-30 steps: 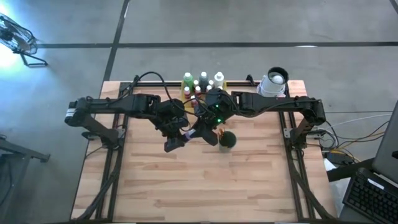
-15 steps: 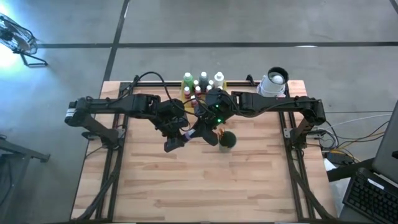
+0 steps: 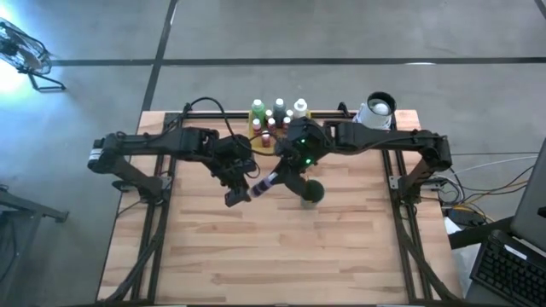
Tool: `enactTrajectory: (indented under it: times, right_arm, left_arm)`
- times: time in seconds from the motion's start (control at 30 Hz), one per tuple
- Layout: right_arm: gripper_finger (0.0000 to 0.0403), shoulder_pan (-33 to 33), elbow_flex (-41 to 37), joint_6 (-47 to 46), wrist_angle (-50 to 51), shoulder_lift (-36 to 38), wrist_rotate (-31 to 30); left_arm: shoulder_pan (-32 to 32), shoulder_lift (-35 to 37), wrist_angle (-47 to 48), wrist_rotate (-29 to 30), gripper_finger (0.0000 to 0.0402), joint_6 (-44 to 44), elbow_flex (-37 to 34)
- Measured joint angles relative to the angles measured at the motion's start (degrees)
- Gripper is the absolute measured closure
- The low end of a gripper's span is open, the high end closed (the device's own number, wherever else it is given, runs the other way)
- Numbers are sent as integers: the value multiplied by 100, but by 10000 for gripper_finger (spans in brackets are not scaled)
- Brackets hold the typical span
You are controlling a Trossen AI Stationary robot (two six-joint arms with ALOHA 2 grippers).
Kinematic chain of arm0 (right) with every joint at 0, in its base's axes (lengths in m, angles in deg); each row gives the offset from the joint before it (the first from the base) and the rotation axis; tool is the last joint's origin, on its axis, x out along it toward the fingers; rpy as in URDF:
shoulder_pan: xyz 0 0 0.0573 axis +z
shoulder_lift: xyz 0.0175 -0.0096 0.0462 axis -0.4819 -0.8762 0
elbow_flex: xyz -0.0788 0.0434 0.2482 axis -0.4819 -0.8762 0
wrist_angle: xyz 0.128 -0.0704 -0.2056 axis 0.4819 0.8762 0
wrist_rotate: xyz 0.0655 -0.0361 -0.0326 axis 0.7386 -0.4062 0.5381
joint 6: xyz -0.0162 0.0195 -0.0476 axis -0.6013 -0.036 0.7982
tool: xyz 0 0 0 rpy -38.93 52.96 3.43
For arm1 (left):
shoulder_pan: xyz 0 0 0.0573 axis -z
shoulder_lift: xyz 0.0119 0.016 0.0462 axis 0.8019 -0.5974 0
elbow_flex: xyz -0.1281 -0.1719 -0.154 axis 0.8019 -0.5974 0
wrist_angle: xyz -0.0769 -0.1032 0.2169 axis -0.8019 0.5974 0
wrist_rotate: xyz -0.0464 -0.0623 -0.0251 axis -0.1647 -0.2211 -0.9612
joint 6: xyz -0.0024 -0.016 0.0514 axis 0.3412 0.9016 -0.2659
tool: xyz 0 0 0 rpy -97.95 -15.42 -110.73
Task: Pick & Place Paint Supplies
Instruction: Put the purple paint bottle into the yellow bin
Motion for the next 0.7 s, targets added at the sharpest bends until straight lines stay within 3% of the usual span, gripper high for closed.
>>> enactTrajectory:
  times: [0.1,0.17,0.37,0.47,0.6,0.7]
  right_arm:
    - [290,-145,0,17,462,176,-92]
    - [290,-296,0,26,722,269,-137]
    - [290,-850,0,91,1796,316,-633]
    - [290,-1120,0,87,2191,298,-955]
    - [290,-1423,0,-161,2264,237,-1267]
    - [290,-1622,0,-634,2174,197,-1339]
  left_arm:
    - [-50,67,219,109,136,-3,0]
    - [-49,174,316,589,128,3,0]
    - [35,806,190,2720,131,-2,-79]
    - [120,1244,-17,4066,136,-16,-240]
    - [217,1915,-501,5830,140,4,-688]
    - [216,2391,-874,6634,140,143,-1099]
